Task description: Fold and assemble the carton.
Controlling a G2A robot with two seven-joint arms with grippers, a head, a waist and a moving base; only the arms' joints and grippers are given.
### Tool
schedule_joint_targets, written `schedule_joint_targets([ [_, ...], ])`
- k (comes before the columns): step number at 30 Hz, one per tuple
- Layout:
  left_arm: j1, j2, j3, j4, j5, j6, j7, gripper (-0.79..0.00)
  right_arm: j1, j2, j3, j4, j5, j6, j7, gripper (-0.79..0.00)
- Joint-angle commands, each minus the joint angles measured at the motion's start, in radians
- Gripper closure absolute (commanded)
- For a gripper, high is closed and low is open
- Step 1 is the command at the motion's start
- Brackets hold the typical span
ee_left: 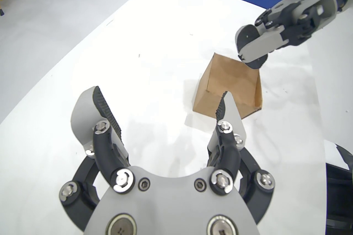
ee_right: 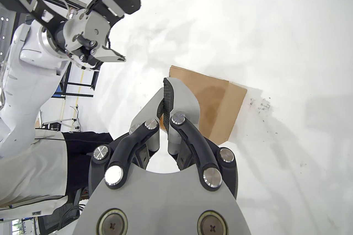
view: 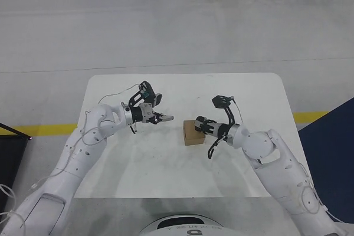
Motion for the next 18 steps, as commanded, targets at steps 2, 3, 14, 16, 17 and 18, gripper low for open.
schedule_joint_targets([
  [2, 0.064, 0.019, -0.048, -0.052, 0.005, 0.005, -0.014, -0.785, 0.031, -0.003, -0.029, 0.032, -0.032, 0.039, 0.029, 0.0],
  [3, 0.078, 0.022, -0.057, -0.066, 0.005, 0.006, -0.02, -0.785, 0.039, -0.004, -0.035, 0.038, -0.036, 0.049, 0.037, 0.0],
  [14, 0.087, 0.028, -0.059, -0.1, -0.012, 0.021, -0.067, -0.785, 0.033, -0.001, -0.026, 0.02, -0.062, 0.078, 0.036, 0.0],
  [16, 0.073, 0.025, -0.05, -0.087, -0.01, 0.02, -0.07, -0.785, 0.036, 0.0, -0.035, 0.013, -0.093, 0.087, 0.045, 0.0],
  [17, 0.065, 0.024, -0.044, -0.08, -0.009, 0.019, -0.073, -0.785, 0.033, 0.001, -0.035, -0.012, -0.096, 0.077, 0.05, 0.0],
  [18, 0.057, 0.022, -0.039, -0.073, -0.009, 0.018, -0.074, -0.785, 0.022, 0.002, -0.028, -0.056, -0.086, 0.065, 0.052, 0.0],
])
